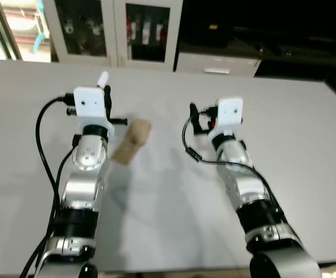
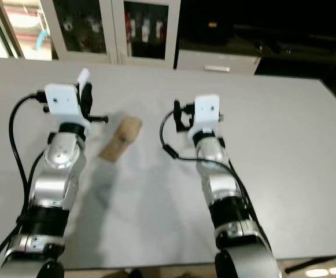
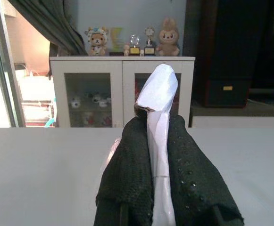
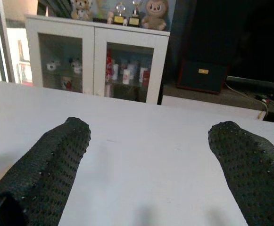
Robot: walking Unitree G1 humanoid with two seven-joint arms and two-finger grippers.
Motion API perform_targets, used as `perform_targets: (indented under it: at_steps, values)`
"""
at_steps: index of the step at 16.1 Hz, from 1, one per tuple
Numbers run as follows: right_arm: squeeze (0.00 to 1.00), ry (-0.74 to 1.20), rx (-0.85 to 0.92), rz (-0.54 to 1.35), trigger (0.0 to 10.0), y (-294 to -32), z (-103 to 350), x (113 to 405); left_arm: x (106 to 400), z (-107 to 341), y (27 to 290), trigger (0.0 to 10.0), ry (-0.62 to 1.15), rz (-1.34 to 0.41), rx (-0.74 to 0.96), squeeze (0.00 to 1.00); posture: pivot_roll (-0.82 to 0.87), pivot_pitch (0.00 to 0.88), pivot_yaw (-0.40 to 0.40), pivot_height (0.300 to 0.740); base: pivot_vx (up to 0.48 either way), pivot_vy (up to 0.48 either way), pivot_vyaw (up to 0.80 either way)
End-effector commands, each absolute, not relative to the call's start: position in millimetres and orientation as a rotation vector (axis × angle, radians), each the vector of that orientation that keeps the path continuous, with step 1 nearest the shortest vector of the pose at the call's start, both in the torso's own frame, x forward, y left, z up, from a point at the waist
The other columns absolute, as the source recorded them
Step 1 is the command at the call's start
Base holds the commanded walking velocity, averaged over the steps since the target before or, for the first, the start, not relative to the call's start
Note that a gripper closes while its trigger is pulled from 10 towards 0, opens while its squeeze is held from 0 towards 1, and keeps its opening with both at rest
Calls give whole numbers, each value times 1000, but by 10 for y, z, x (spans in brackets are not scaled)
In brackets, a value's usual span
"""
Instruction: Picking trash to rubbish bin
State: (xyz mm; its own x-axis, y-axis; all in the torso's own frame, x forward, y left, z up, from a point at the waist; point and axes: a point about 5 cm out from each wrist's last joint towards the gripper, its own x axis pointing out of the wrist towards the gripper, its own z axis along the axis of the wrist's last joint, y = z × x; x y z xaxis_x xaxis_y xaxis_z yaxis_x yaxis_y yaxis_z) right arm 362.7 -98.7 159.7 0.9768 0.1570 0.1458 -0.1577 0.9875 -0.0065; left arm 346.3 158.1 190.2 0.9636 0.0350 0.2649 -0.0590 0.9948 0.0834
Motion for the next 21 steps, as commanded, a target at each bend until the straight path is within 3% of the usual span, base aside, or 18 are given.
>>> perform_targets:
  at_steps: [1,12,19,21]
  values:
    - [0,-126,7,131,10000,-1086,1552,3627,3469,1896,1513,10000,-258,32,83,0,25,41,-67,740,0,480,0]
    - [0,-118,3,151,10000,-1056,1541,3617,3484,1843,1528,10000,-222,59,108,0,22,44,-69,740,0,394,0]
    - [0,-110,-2,168,10000,-1034,1527,3610,3501,1829,1536,10000,-206,56,108,0,24,42,-68,740,0,0,0]
    - [0,-107,-9,172,10000,-1026,1524,3610,3511,1792,1582,10000,-181,76,124,0,24,43,-67,740,418,0,0]
